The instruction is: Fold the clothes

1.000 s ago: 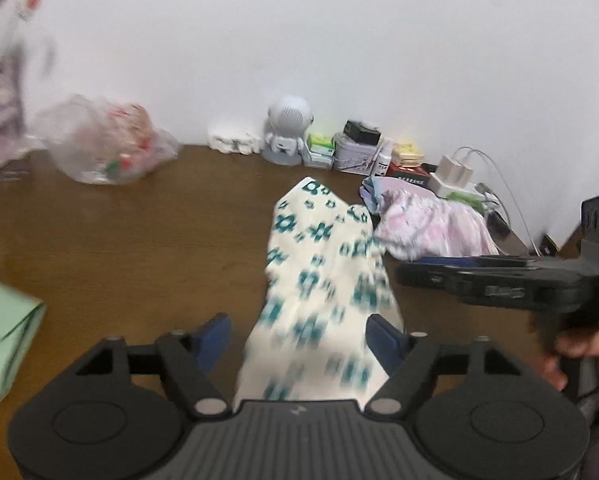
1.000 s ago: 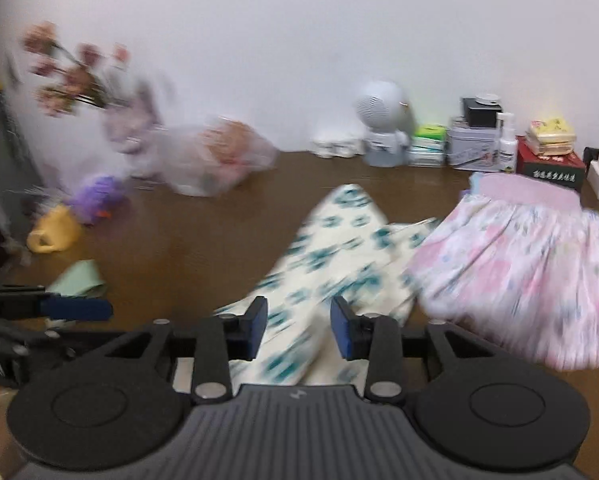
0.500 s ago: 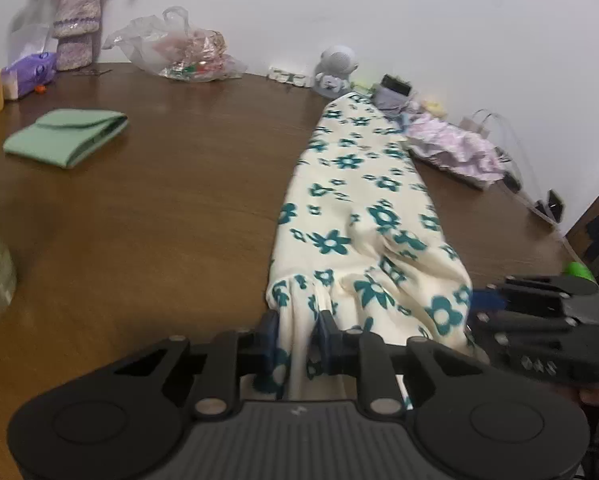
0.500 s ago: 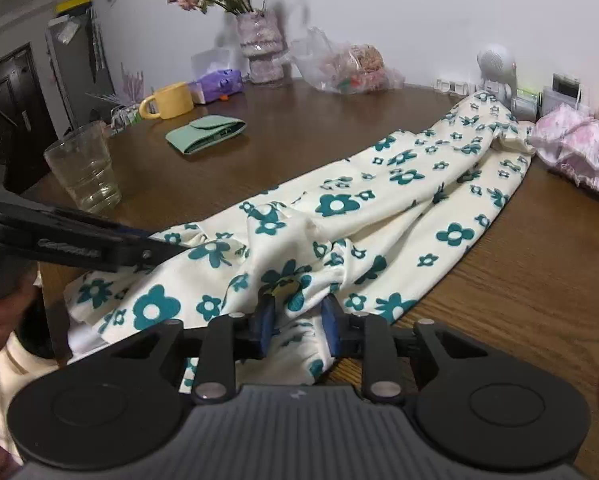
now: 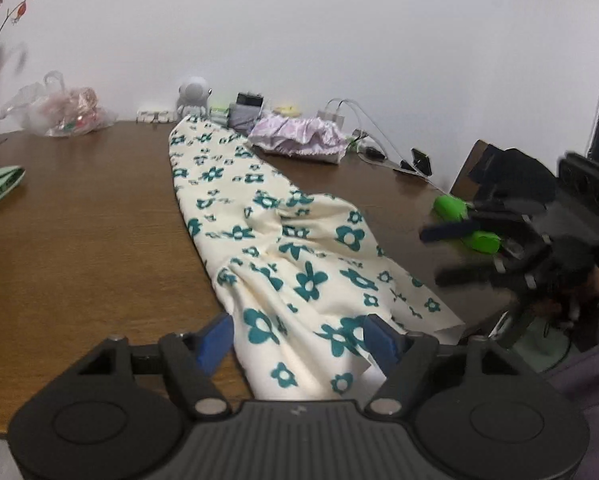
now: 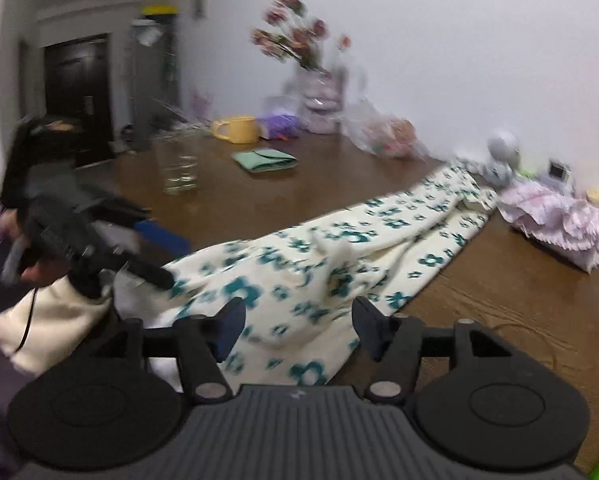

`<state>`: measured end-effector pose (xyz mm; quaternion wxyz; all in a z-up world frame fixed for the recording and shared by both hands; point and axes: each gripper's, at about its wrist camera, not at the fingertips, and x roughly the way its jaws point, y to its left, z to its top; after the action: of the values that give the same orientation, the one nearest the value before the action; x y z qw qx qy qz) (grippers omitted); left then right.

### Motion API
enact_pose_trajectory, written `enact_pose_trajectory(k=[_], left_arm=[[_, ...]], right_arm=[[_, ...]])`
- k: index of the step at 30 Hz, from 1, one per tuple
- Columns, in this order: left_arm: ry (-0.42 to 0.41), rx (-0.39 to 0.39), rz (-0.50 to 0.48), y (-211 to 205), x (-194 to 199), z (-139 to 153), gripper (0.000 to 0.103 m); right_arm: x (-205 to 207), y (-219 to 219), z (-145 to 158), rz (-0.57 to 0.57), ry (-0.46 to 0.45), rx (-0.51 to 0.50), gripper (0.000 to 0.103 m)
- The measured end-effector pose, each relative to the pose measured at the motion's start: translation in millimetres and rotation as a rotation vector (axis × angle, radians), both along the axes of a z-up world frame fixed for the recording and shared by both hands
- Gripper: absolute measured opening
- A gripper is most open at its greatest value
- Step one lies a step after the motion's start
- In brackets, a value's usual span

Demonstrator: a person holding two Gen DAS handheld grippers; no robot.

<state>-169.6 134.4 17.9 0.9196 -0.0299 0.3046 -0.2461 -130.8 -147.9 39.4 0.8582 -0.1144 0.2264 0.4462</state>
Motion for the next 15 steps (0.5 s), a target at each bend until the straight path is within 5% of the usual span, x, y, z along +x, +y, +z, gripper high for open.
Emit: enact_pose_trajectory(k=[4, 8, 12, 15], left_arm=[[0.064, -0.002, 0.077, -0.5, 2.2, -6.7, 0.061], [0.065, -0.007, 0.107, 6.1, -7.3, -5.6, 0.058], [-0.066, -0.019, 0.027, 2.3, -30.6, -6.0, 0.074], [-0.168, 0.088, -0.037, -12.4, -43.4, -10.2, 0.085]], right_arm=[[-14.4, 10.1, -22.3, 0.091, -0.021, -0.079, 0.062], [-31.5, 17.5, -33.4, 0.161, -0.084, -0.129, 0.076], [-40.2, 25.7, -42.4, 0.169, -0.117, -0.164, 0.07], [-39.1, 26.7, -44.2, 0.157, -0.113, -0.148, 0.063]])
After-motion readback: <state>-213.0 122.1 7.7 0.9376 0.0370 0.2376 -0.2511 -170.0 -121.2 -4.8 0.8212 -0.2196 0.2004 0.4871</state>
